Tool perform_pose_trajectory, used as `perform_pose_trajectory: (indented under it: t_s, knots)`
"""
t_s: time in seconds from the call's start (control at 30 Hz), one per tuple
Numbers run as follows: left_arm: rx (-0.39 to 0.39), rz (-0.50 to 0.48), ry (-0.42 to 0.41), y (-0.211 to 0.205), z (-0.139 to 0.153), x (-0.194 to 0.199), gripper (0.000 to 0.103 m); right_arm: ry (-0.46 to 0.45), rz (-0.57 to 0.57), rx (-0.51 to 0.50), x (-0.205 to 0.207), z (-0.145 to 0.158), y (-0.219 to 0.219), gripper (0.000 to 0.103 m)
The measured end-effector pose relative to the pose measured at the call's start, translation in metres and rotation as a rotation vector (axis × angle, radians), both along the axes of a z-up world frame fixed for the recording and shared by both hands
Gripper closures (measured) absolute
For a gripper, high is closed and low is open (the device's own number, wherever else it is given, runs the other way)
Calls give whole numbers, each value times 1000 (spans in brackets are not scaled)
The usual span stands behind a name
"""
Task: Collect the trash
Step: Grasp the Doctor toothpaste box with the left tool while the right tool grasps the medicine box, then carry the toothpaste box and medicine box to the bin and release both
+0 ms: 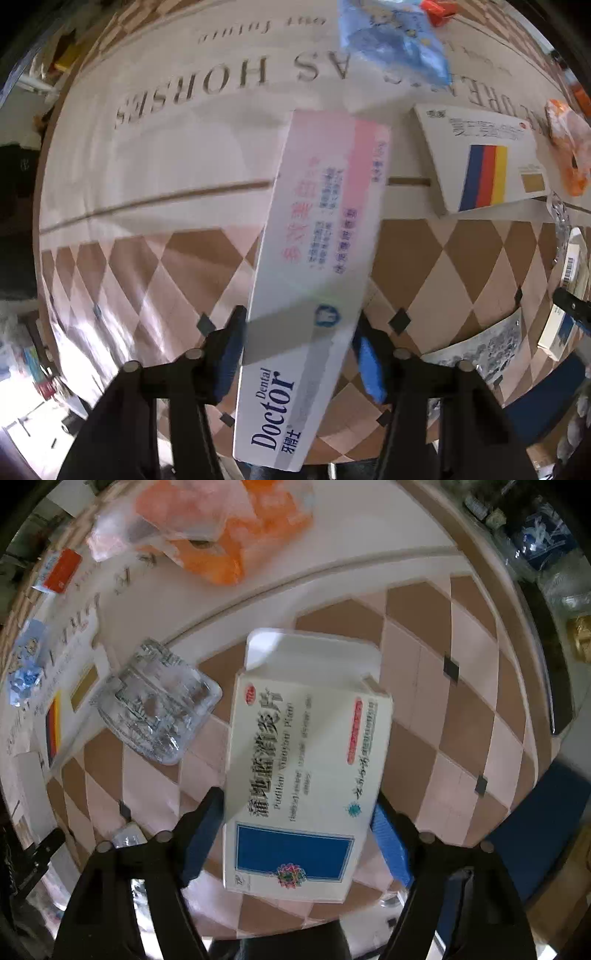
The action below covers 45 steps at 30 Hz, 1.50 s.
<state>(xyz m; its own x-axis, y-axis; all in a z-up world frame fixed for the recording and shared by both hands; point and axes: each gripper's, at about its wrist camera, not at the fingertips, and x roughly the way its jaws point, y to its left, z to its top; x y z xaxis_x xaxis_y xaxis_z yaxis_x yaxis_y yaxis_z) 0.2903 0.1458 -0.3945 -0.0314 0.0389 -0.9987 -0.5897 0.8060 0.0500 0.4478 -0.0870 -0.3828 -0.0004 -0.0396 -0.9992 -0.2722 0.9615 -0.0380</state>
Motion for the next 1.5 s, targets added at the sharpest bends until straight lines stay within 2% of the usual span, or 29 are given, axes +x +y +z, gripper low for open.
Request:
perform_pose_trajectory:
  t_s: [0.17, 0.33, 0.43, 0.6, 0.63, 0.67, 0.77, 0.8, 0.87, 0.97, 1.07, 1.13, 1.3, 1.33, 1.4, 1.5]
  knots:
    - [72, -43, -23, -20, 18, 3, 56, -9, -22, 19, -12, -1, -1, 28]
    - [121, -16, -106, -28, 55, -42, 56, -72, 36, 48, -53, 17, 0, 28]
    - [133, -6, -165, -20, 72, -62, 57, -97, 90, 107, -94, 36, 11, 28]
    - [155, -2, -267, -33, 104, -150, 57, -154, 148, 194, -177, 69, 30, 27]
    - [154, 2, -291, -33, 107, -184, 57, -165, 164, 212, -199, 75, 35, 27]
    - [151, 5, -307, -37, 112, -201, 57, -173, 183, 229, -222, 82, 34, 28]
    - [107, 18, -338, -48, 111, -260, 57, -168, 227, 264, -288, 100, 21, 27]
    - [82, 25, -336, -52, 108, -276, 57, -152, 236, 267, -311, 96, 20, 27]
    - [10, 59, -313, -63, 94, -316, 57, -110, 250, 268, -351, 88, 5, 27]
    - [-104, 114, -255, -76, 62, -363, 57, 6, 258, 248, -401, 53, -6, 27]
    - [-183, 150, -186, -82, 14, -386, 57, 98, 256, 209, -435, 9, -21, 27]
    - [-225, 173, -159, -82, -21, -390, 57, 154, 237, 194, -445, -31, -23, 27]
    - [-308, 231, -113, -66, -136, -376, 57, 229, 230, 164, -445, -147, -11, 27]
    - [-321, 237, -96, -61, -170, -370, 57, 236, 230, 162, -448, -161, -7, 27]
    - [-363, 251, -77, -52, -223, -361, 56, 255, 237, 150, -446, -213, 0, 27]
    - [-435, 269, -56, -37, -293, -354, 54, 265, 247, 146, -440, -271, 12, 27]
